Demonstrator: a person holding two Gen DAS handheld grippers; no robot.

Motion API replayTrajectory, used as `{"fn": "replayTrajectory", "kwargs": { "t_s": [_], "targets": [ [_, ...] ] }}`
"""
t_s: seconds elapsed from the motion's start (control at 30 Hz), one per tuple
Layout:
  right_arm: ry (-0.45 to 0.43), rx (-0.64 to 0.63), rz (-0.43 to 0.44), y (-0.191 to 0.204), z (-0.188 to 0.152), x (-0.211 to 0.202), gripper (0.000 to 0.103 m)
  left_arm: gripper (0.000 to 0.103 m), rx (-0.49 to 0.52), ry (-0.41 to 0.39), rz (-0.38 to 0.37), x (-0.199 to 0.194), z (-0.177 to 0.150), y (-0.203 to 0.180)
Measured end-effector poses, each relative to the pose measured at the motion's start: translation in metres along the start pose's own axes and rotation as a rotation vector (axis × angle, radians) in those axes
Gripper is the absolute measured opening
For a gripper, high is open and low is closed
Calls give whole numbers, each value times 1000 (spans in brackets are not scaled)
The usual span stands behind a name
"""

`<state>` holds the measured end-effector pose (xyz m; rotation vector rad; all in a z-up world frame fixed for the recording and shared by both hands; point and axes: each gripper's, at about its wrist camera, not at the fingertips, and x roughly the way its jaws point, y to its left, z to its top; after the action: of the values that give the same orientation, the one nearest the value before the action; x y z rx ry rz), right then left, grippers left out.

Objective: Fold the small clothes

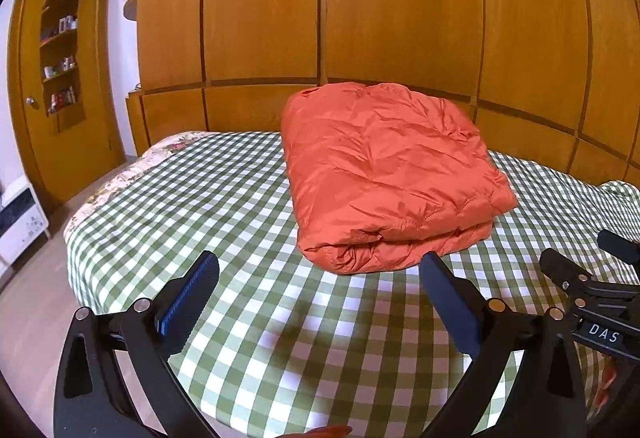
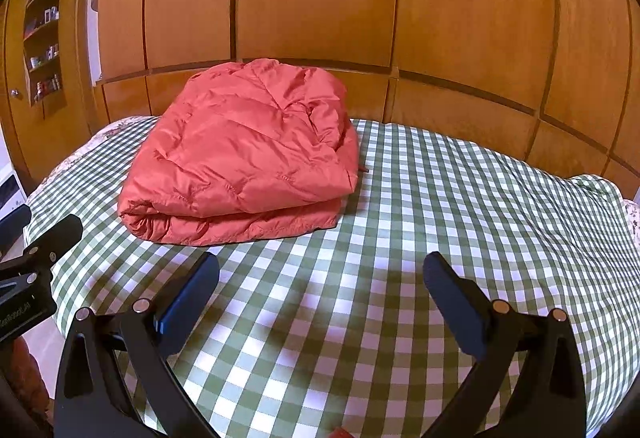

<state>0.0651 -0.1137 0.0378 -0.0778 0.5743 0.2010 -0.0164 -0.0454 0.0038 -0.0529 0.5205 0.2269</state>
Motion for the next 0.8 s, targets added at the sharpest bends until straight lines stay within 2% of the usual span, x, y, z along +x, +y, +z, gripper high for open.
{"fn": "replayTrajectory", "kwargs": {
  "t_s": [0.8],
  "targets": [
    [22, 13, 10, -3, -2, 5, 101, 99, 4, 23, -4, 7, -4, 2]
  ]
}}
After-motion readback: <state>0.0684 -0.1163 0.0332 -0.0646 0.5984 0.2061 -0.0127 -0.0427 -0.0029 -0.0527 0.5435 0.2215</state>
